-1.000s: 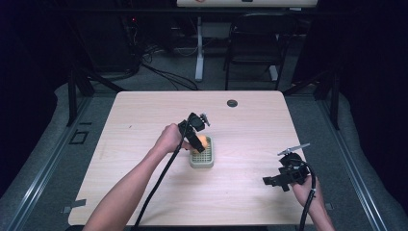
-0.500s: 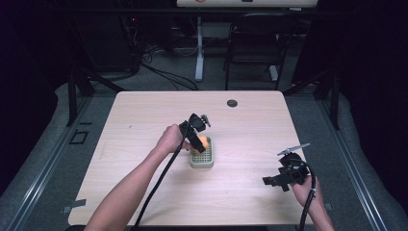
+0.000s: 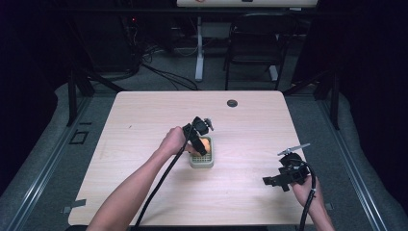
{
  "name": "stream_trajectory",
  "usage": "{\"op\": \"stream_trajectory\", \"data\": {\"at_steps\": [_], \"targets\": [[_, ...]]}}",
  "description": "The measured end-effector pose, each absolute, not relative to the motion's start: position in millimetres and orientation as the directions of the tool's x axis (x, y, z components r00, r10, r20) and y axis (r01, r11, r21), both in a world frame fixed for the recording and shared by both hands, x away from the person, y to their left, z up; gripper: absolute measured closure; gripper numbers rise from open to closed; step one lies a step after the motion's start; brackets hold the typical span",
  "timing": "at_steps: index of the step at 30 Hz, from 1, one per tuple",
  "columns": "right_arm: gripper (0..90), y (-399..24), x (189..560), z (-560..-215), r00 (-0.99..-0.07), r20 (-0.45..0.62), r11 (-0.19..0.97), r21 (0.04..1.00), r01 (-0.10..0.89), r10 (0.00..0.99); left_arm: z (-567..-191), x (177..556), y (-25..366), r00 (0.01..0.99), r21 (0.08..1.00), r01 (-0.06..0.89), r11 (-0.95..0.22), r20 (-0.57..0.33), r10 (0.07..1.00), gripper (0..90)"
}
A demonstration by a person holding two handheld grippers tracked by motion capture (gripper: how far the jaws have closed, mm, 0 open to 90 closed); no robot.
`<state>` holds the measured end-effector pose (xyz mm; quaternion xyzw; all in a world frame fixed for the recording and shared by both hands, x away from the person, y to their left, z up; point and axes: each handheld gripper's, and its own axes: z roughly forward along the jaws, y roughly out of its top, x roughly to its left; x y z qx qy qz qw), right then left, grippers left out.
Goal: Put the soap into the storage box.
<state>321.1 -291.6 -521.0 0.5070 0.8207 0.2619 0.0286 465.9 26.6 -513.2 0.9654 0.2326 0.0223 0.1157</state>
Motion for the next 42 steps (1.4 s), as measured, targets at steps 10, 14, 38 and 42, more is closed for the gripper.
{"op": "stream_trajectory", "data": {"at_steps": [10,14,38,42], "targets": [[15.0,-291.4,321.1,-521.0,-0.484,0.219,0.349,0.458,0.817,0.847,-522.0,465.8,23.6,0.897,0.232,0.427,-0.874,0.01,0.441,26.5],[15.0,-291.9,321.1,-520.9,-0.485,0.222,0.348,0.459,0.818,0.846,-521.5,467.1,25.4,0.901,0.233,0.422,-0.876,-0.004,0.434,26.4],[15.0,-291.8,321.2,-521.2,-0.479,0.224,0.343,0.454,0.822,0.849,-520.9,467.9,32.8,0.889,0.275,0.447,-0.851,-0.028,0.458,3.6],[15.0,-291.9,321.3,-521.2,-0.479,0.224,0.344,0.454,0.822,0.849,-518.0,467.3,34.6,0.887,0.289,0.447,-0.847,-0.019,0.461,2.0]]}}
